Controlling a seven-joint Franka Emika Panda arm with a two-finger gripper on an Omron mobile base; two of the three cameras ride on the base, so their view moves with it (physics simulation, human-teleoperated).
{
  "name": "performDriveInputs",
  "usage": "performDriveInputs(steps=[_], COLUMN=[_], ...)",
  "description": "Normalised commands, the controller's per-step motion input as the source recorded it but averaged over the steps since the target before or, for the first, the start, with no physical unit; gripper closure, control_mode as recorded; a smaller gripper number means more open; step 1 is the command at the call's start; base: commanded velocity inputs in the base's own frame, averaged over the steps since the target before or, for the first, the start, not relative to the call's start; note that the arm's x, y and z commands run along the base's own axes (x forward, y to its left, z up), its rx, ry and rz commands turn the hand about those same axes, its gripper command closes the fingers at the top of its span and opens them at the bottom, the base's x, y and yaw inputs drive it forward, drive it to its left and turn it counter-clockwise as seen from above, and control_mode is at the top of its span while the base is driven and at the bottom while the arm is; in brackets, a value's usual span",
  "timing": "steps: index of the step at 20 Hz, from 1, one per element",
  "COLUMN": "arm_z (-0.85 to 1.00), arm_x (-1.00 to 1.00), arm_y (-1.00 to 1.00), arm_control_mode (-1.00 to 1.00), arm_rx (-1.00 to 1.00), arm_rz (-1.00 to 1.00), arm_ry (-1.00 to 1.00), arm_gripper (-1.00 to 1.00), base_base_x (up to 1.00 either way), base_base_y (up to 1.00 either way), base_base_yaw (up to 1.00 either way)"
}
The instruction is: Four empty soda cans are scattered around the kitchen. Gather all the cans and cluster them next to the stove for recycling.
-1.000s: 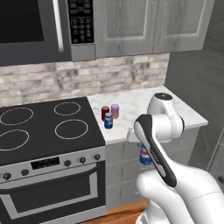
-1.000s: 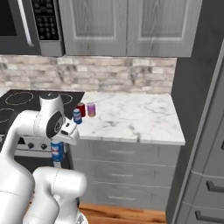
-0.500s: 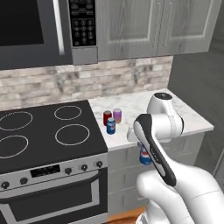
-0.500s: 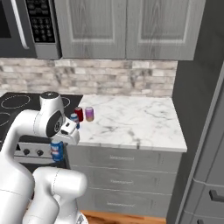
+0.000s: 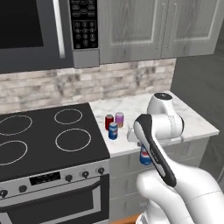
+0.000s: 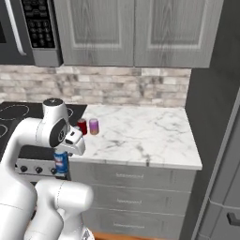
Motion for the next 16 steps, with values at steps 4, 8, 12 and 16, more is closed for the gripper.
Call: performDriveInputs(steps=[4,8,12,16], arm_z=[0.00,0.00,0.00,0.00], arm_x=[0.00,0.00,0.00,0.31], arm_y=[0.00,0.00,0.00,-0.09], arm_control_mode=[1.00,1.00,1.00,-1.00], arm_rx=[0.00,0.00,0.00,0.00], arm_rz=[0.00,0.00,0.00,0.00], arm_ry=[0.00,0.00,0.00,0.03], arm_gripper=[1.00,1.00,1.00,1.00], base_base_x=[0.25,0.33,0.31,0.08], base_base_y=[-0.18,-0.18,-0.17,-0.03], base_base_yaw=[0.00,0.00,0.00,0.00])
